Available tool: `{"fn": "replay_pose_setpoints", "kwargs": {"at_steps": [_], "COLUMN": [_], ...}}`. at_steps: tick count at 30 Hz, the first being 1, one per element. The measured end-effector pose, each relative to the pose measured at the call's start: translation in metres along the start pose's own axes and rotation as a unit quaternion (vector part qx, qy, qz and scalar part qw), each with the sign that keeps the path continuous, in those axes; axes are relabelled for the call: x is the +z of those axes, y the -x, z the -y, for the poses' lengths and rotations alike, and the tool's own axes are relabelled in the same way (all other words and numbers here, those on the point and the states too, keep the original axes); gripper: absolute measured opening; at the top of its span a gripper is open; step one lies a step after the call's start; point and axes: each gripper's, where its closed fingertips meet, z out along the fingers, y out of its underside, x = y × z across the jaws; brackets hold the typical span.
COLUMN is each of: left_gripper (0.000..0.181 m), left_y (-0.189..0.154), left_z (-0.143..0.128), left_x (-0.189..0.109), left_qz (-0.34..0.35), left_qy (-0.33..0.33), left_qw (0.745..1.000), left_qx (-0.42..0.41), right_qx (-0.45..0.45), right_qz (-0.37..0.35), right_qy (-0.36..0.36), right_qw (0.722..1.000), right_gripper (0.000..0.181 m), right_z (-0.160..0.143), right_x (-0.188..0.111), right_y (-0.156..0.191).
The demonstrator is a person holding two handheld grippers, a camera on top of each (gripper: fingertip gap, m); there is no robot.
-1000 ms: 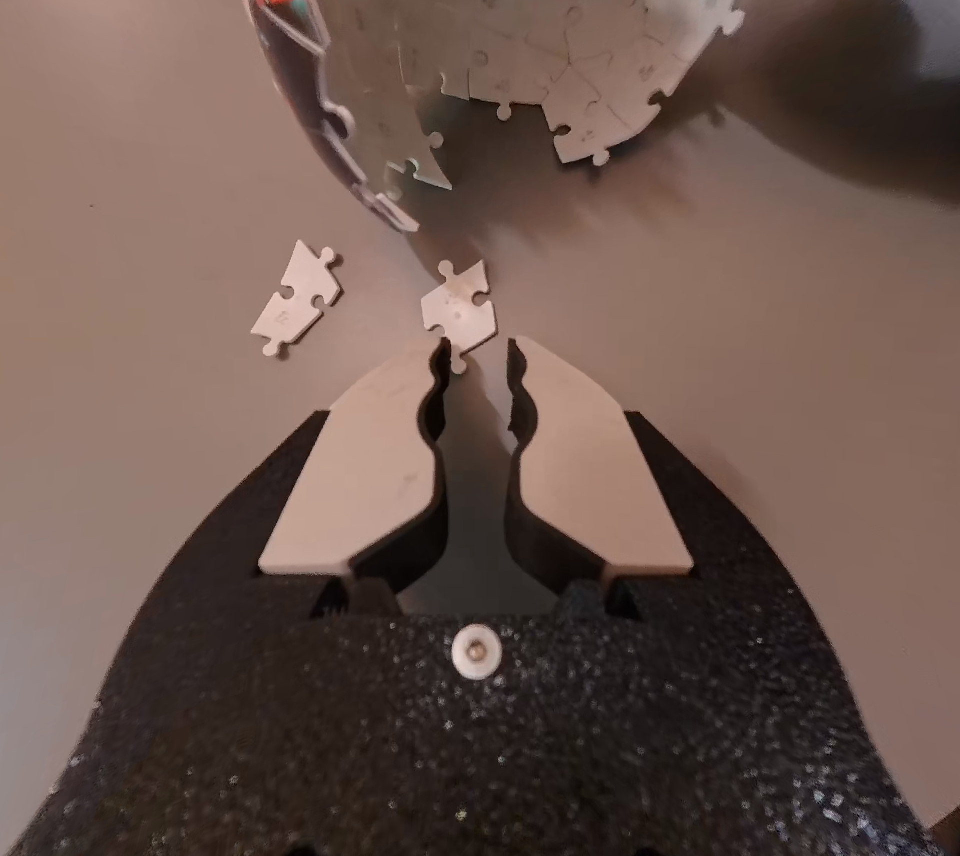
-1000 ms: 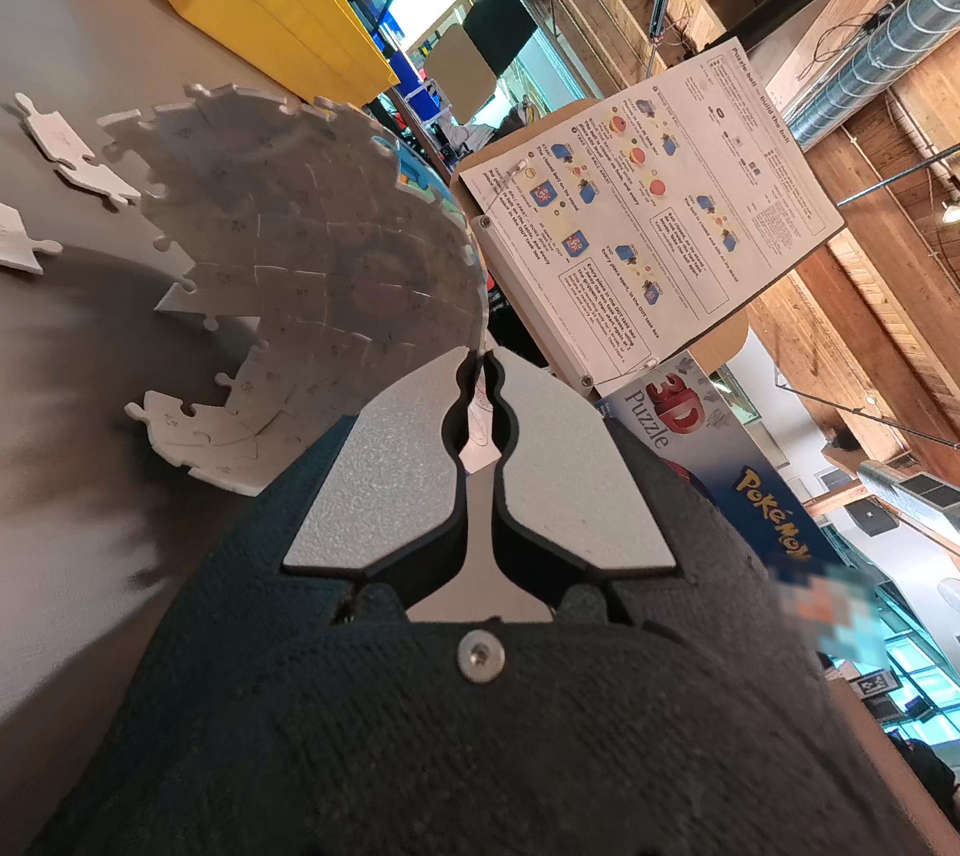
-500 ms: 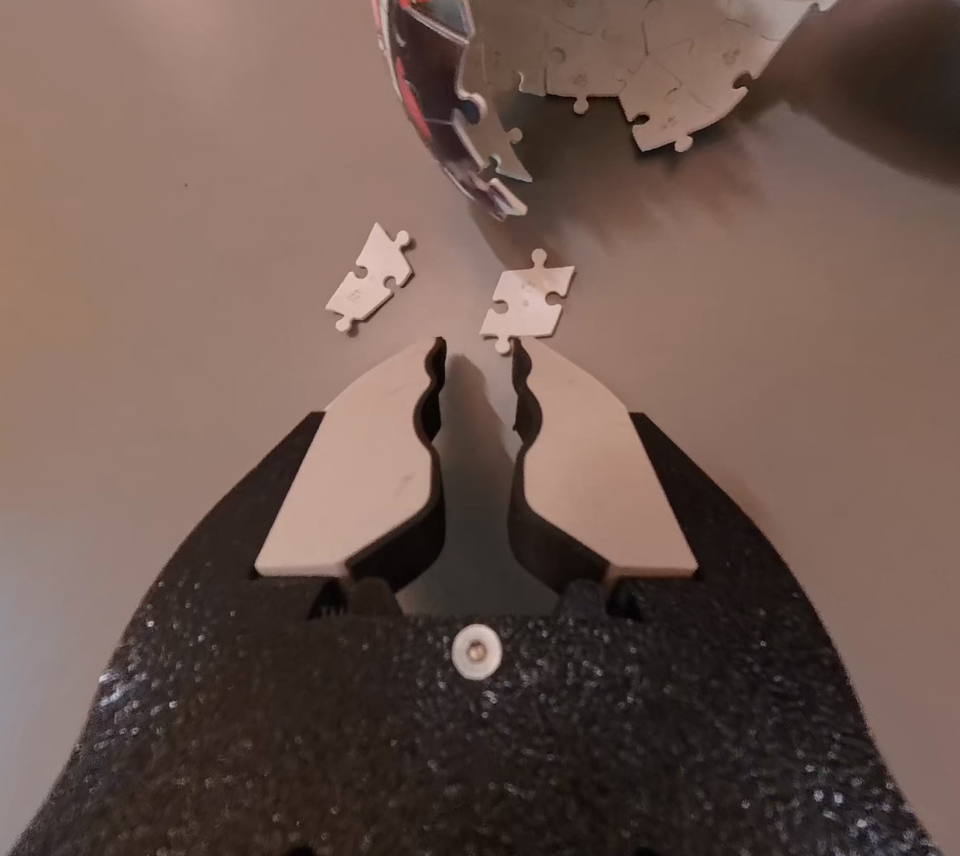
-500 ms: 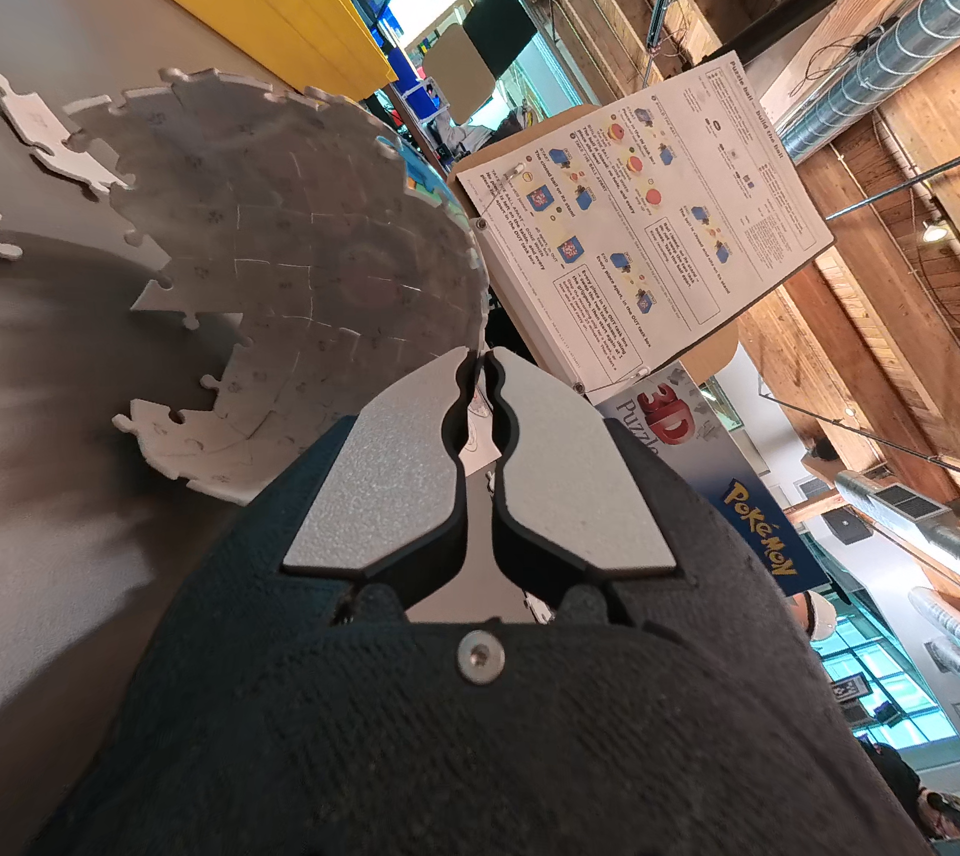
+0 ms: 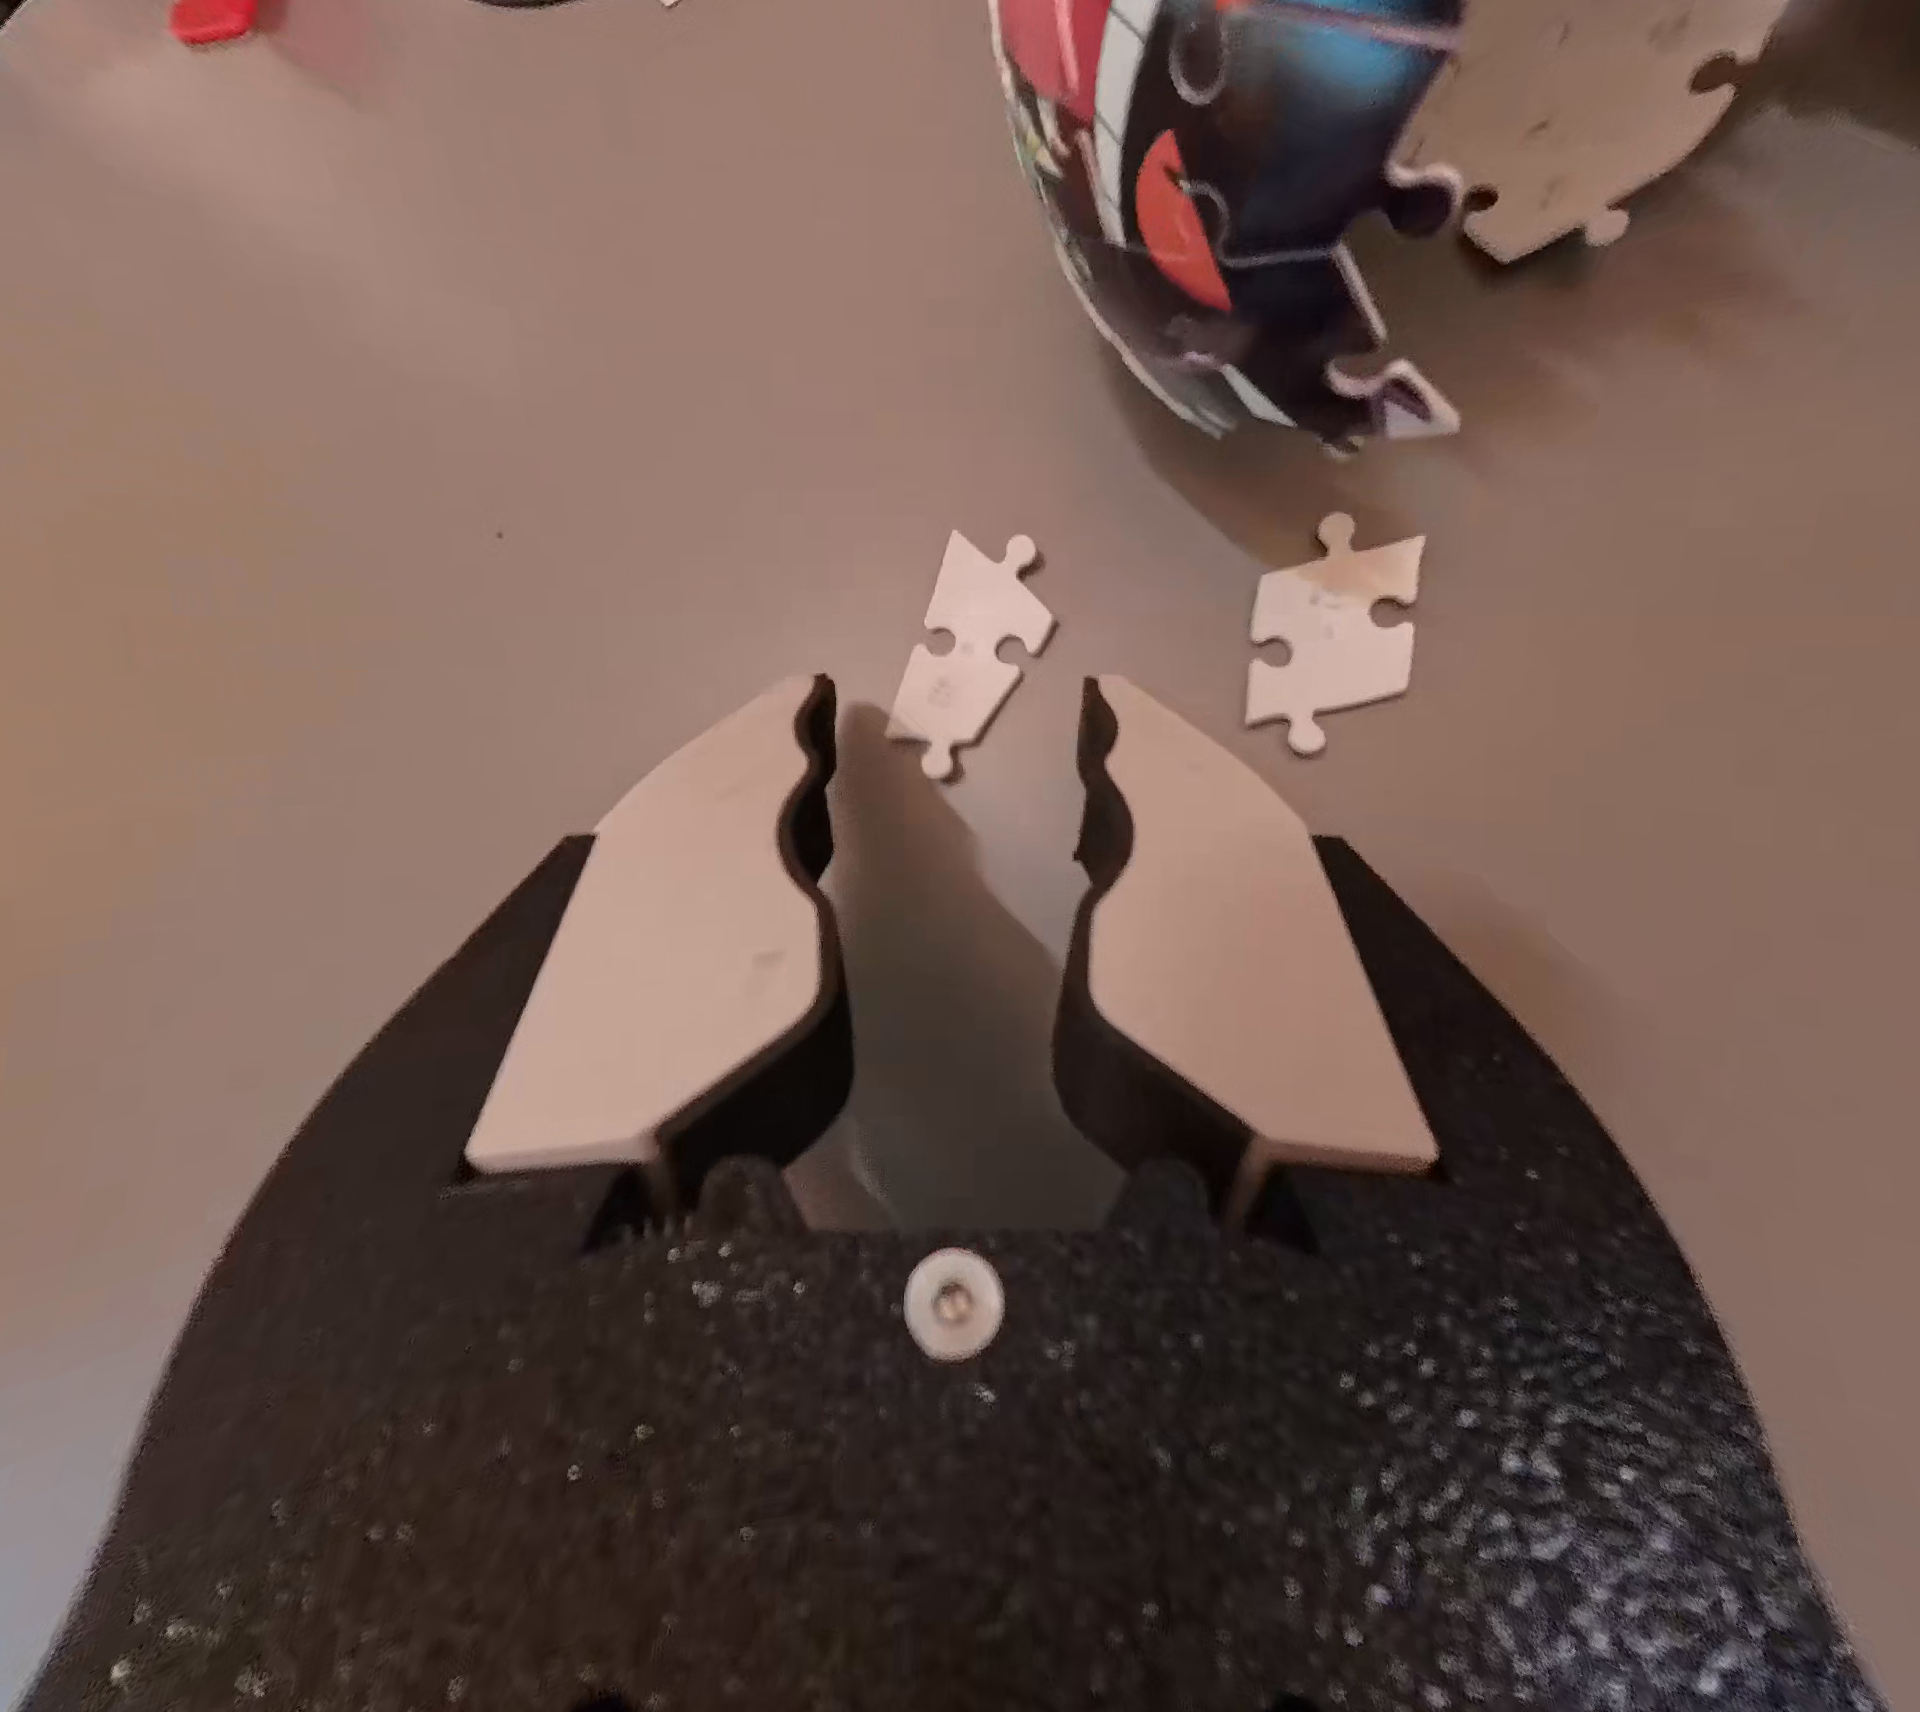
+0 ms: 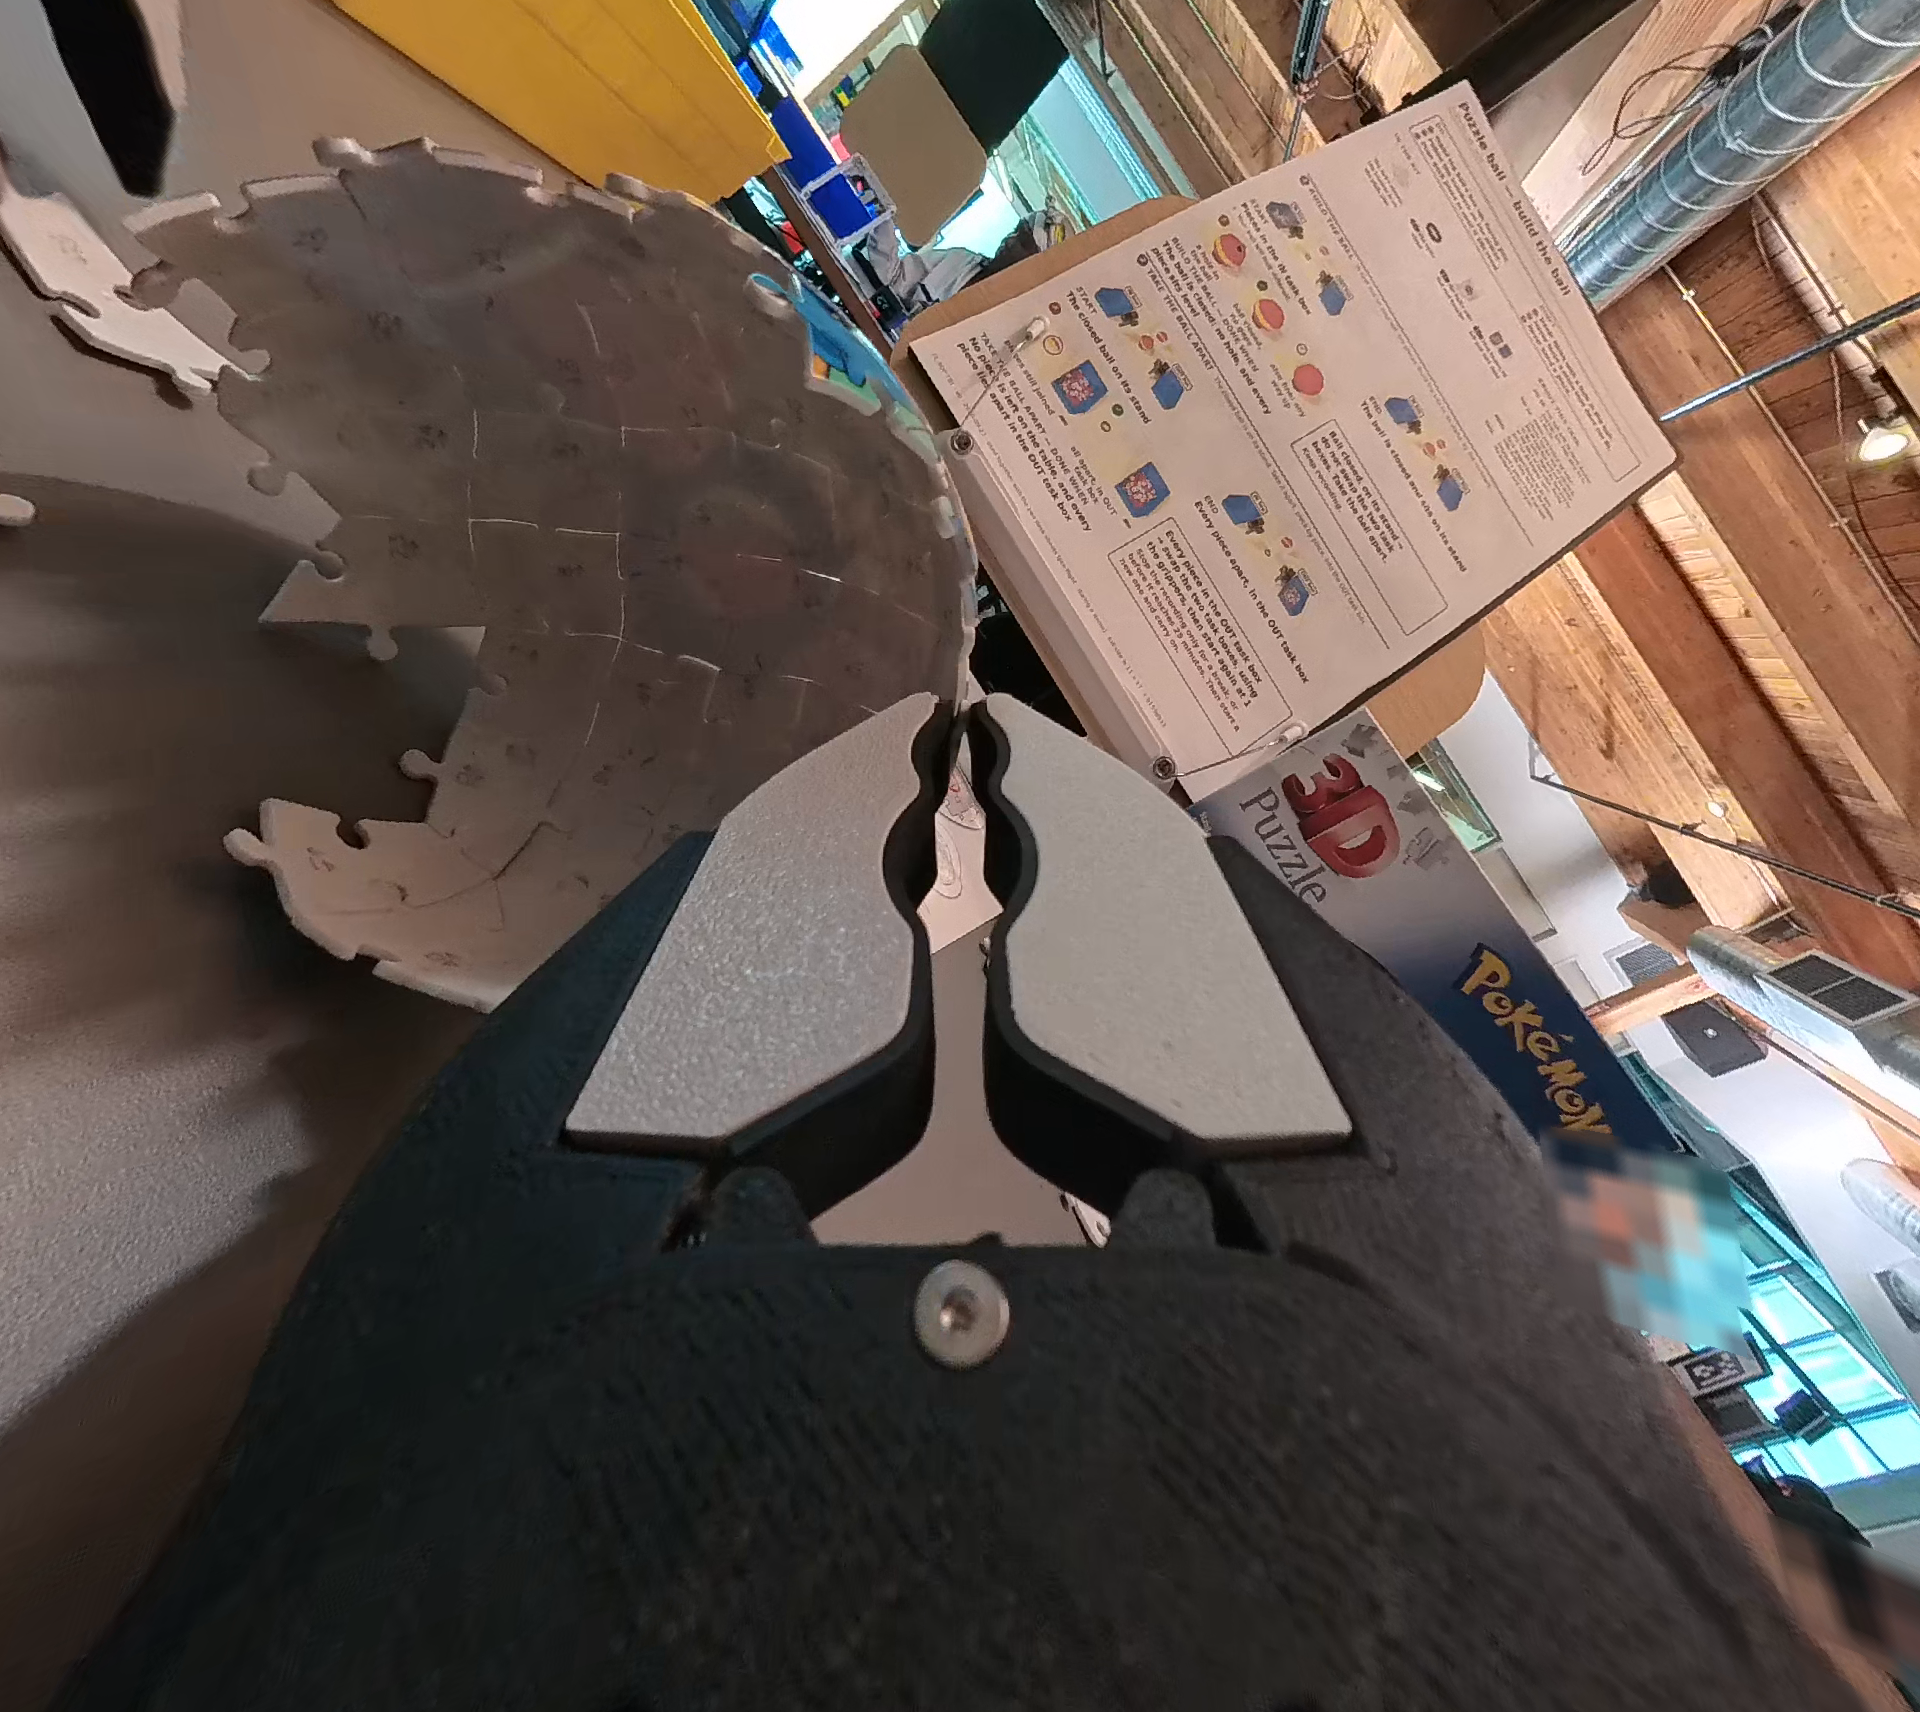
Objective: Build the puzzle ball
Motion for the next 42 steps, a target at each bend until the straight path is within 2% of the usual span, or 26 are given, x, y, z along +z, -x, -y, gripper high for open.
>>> {"fn": "replay_pose_setpoints", "kwargs": {"at_steps": [2,6,12,16,20,22,24,26,30,38,42], "left_gripper": [0.041,0.021,0.021,0.021,0.02,0.021,0.021,0.021,0.021,0.021,0.021], "left_y": [0.003,0.001,-0.003,-0.014,-0.057,-0.072,-0.07,-0.069,-0.067,-0.043,-0.046], "left_z": [0.001,0.001,-0.006,0.001,0.028,0.042,0.05,0.057,0.057,0.063,0.063], "left_x": [0.004,0.009,-0.001,-0.03,-0.048,-0.041,-0.029,-0.015,0.007,0.02,0.03], "left_qz": [-0.012,-0.049,-0.01,0.028,0.015,0.041,0.1,0.119,0.117,0.138,0.131], "left_qy": [0.001,0.015,0.029,-0.008,-0.078,-0.094,-0.091,-0.088,-0.058,-0.035,-0.018], "left_qw": [1.0,0.996,0.994,0.991,0.977,0.979,0.979,0.978,0.978,0.975,0.977], "left_qx": [-0.01,-0.068,-0.1,-0.133,-0.199,-0.177,-0.153,-0.148,-0.161,-0.173,-0.169], "right_qx": [0.0,0.004,0.002,-0.005,-0.012,-0.015,-0.033,-0.062,-0.09,-0.075,-0.088], "right_qz": [0.0,-0.001,-0.002,-0.005,-0.008,-0.008,-0.003,0.008,0.032,0.097,0.093], "right_qy": [-0.001,-0.002,-0.001,0.004,0.02,0.031,0.044,0.06,0.088,0.15,0.157], "right_qw": [1.0,1.0,1.0,1.0,1.0,0.999,0.998,0.996,0.991,0.981,0.979], "right_gripper": [0.003,0.003,0.003,0.003,0.004,0.004,0.004,0.004,0.005,0.005,0.005], "right_z": [0.0,0.001,0.001,0.003,0.001,0.0,0.0,0.002,0.003,-0.007,-0.008], "right_x": [0.0,0.001,0.0,0.0,-0.001,0.0,0.001,0.001,0.004,0.019,0.021], "right_y": [0.0,0.0,0.0,0.001,0.001,0.0,0.001,0.001,0.002,0.0,-0.001]}}
